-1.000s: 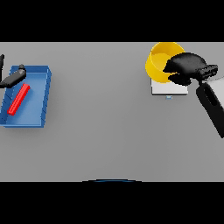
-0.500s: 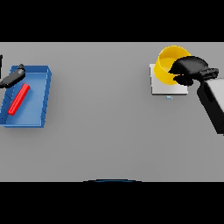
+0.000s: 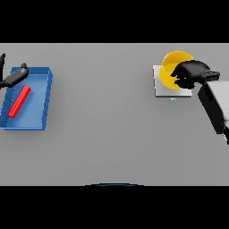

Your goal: Pick up the red beaker and tilt it to pour out 1 green nut into yellow bowl. Pick up the yellow bowl and place it on the metallic measuring scale.

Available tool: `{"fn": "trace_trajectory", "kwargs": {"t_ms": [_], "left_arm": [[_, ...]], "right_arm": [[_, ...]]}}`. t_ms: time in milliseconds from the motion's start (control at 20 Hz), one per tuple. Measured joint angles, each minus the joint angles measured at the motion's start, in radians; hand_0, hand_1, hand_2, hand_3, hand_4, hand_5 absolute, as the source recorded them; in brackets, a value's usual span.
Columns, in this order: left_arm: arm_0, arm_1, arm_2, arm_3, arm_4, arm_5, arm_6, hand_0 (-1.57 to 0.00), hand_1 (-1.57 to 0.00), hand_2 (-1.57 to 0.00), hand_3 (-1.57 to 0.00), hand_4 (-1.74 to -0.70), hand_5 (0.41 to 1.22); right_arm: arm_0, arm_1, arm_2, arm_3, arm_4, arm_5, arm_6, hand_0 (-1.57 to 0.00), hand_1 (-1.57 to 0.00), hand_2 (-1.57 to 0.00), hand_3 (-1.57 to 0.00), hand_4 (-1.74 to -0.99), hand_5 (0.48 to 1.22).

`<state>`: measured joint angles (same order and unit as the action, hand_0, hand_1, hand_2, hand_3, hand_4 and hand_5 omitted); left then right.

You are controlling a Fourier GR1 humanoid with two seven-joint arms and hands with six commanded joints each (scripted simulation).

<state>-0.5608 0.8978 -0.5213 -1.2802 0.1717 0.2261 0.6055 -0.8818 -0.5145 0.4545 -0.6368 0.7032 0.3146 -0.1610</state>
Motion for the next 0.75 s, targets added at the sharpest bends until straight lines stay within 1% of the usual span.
{"fn": "trace_trajectory", "kwargs": {"t_ms": [50,100,150,200,300,350,400,450,500,600,700,750], "left_arm": [[0.008,0.002,-0.002,-0.008,-0.001,0.004,-0.005,0.0,0.0,0.0,0.0,-0.81,0.744],[0.011,0.004,0.0,-0.01,0.0,0.007,-0.001,0.0,0.0,0.0,0.0,-0.81,0.744],[0.017,0.007,0.0,-0.014,0.003,0.004,-0.005,0.0,0.0,0.0,0.0,-0.81,0.745],[0.015,0.004,-0.002,-0.007,0.002,0.002,0.001,0.0,0.0,0.0,0.0,-0.81,0.742],[0.011,0.0,-0.009,-0.011,-0.008,0.005,-0.002,0.0,0.0,0.0,0.0,-0.81,0.738],[0.001,-0.009,-0.009,0.008,-0.01,0.003,-0.004,0.0,0.0,0.0,0.0,-0.81,0.739],[0.003,-0.003,-0.004,0.007,-0.007,0.002,-0.01,0.0,0.0,0.0,0.0,-0.81,0.739],[0.004,-0.009,-0.002,0.018,-0.003,0.001,-0.016,0.0,0.0,0.0,0.0,-0.81,0.737],[0.003,-0.009,-0.002,0.016,-0.002,-0.001,-0.013,0.0,0.0,0.0,0.0,-0.81,0.736],[-0.008,-0.014,-0.003,0.031,-0.011,0.002,-0.015,0.0,0.0,0.0,0.0,-0.81,0.734],[-0.012,-0.019,-0.004,0.034,-0.01,0.004,-0.007,0.0,0.0,0.0,0.0,-0.82,0.734],[-0.003,-0.02,-0.004,0.028,-0.006,0.004,-0.015,0.0,0.0,0.0,0.0,-0.82,0.734]], "right_arm": [[-0.003,0.002,-0.003,0.012,-0.005,0.006,0.008,-1.22,-1.08,-1.13,-0.82,-1.548,1.053],[-0.01,-0.002,-0.009,0.02,-0.008,0.013,0.009,-0.98,-0.87,-0.95,-0.76,-1.504,0.983],[-0.016,0.005,-0.008,0.028,-0.009,0.022,0.011,-0.78,-0.69,-0.81,-0.71,-1.47,0.928],[-0.028,0.006,-0.008,0.034,-0.01,0.033,0.004,-0.62,-0.55,-0.69,-0.67,-1.444,0.887],[-0.031,0.008,-0.006,0.039,-0.009,0.043,0.003,-0.4,-0.35,-0.52,-0.6,-1.41,0.821],[-0.026,0.01,-0.002,0.04,-0.008,0.041,-0.007,-0.32,-0.28,-0.45,-0.57,-1.397,0.799],[-0.023,0.012,0.002,0.051,-0.004,0.038,-0.019,-0.25,-0.23,-0.39,-0.54,-1.385,0.78],[-0.027,0.007,0.006,0.061,0.002,0.034,-0.037,-0.2,-0.18,-0.34,-0.51,-1.372,0.766],[-0.028,0.007,0.013,0.064,0.007,0.041,-0.042,-0.16,-0.14,-0.29,-0.47,-1.356,0.755],[-0.039,0.01,0.021,0.083,0.018,0.034,-0.059,-0.1,-0.09,-0.21,-0.41,-1.336,0.741],[-0.043,0.012,0.024,0.083,0.019,0.045,-0.061,-0.07,-0.06,-0.14,-0.37,-1.316,0.735],[-0.036,0.015,0.03,0.087,0.023,0.043,-0.063,-0.05,-0.05,-0.12,-0.35,-1.308,0.733]]}}
